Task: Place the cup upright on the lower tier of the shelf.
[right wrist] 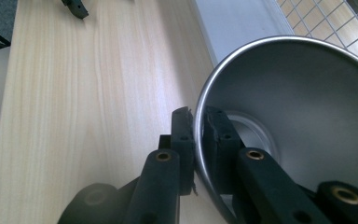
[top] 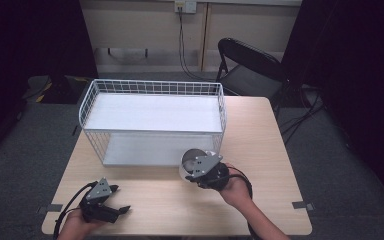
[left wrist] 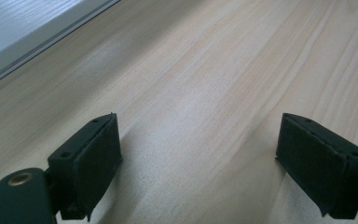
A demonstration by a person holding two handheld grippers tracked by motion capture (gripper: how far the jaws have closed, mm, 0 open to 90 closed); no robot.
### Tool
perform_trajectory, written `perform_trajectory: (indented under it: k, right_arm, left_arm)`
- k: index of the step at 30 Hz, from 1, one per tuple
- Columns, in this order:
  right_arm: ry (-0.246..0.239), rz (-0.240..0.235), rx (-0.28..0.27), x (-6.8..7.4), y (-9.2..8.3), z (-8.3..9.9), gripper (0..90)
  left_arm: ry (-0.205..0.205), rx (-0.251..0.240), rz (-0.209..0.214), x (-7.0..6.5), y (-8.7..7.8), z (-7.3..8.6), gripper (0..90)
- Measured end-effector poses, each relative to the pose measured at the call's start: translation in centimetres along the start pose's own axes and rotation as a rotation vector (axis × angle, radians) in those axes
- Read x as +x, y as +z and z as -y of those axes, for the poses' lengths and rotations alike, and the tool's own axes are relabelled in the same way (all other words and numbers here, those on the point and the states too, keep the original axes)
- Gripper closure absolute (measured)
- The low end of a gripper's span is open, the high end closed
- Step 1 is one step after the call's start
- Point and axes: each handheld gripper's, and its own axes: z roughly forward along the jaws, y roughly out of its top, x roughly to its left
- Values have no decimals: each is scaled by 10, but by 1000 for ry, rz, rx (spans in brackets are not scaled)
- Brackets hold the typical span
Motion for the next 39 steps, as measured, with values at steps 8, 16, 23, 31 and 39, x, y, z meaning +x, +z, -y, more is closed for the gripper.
perform_trajectory:
  k: [8,16,23,31,39]
  right_arm:
    - [-7,9,4,-3,4,-4,828]
    - [-15,16,8,-7,7,-8,828]
    - [-19,30,-1,-10,10,-12,828]
    - [-26,42,-3,-12,14,-15,828]
    - [-35,50,-4,-14,18,-19,828]
  left_arm:
    - [0,0,0,0,0,0,131]
    - [0,0,0,0,0,0,131]
    - [0,0,0,0,0,0,131]
    - [0,1,-1,0,0,0,131]
    - [0,0,0,0,0,0,131]
